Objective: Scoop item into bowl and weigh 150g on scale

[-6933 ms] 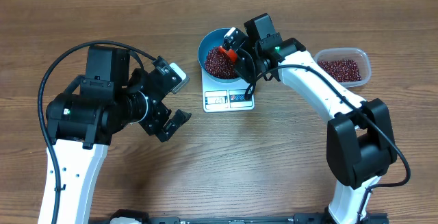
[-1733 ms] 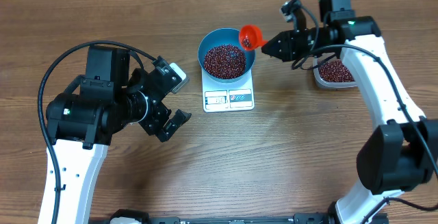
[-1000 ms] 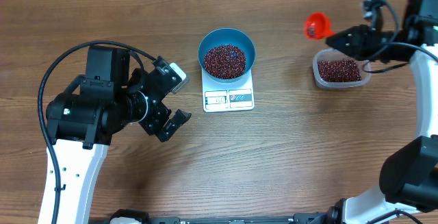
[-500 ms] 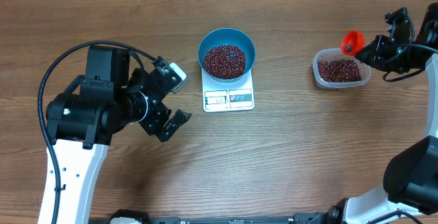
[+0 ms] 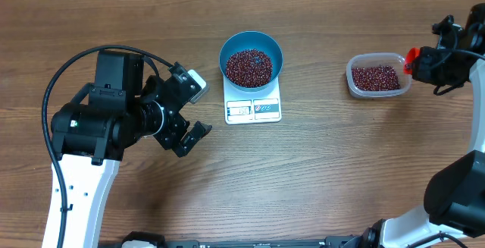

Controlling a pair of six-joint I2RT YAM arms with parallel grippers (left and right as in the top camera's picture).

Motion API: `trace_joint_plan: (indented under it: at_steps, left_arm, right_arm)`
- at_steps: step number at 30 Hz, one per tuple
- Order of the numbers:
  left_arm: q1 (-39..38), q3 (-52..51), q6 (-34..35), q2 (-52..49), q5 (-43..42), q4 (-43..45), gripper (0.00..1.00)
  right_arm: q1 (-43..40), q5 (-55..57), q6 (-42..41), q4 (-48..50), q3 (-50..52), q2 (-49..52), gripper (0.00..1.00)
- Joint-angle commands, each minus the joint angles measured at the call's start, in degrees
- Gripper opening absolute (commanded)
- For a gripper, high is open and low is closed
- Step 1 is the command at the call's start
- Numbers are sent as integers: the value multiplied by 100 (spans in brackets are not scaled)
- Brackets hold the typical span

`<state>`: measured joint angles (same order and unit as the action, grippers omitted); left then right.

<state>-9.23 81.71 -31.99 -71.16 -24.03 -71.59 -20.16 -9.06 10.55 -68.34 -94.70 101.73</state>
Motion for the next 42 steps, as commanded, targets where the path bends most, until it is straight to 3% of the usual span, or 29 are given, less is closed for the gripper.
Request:
trace_joint_plan:
  at_steps: [1,10,17,42]
  left_arm:
    - [22,79,-125,-11,-87,0,100]
    - [22,79,-125,-9,-85,0,100]
    - [22,79,-125,-11,-85,0,100]
    - [22,79,-125,-11,-85,0,100]
  right_arm:
    - [258,481,37,48,63,-175,4]
    - [1139,2133,33,157,63,50,4]
    - [1320,2555,-31,173,63,127,4]
    - [1346,2649,-328,162,-109,-190,4]
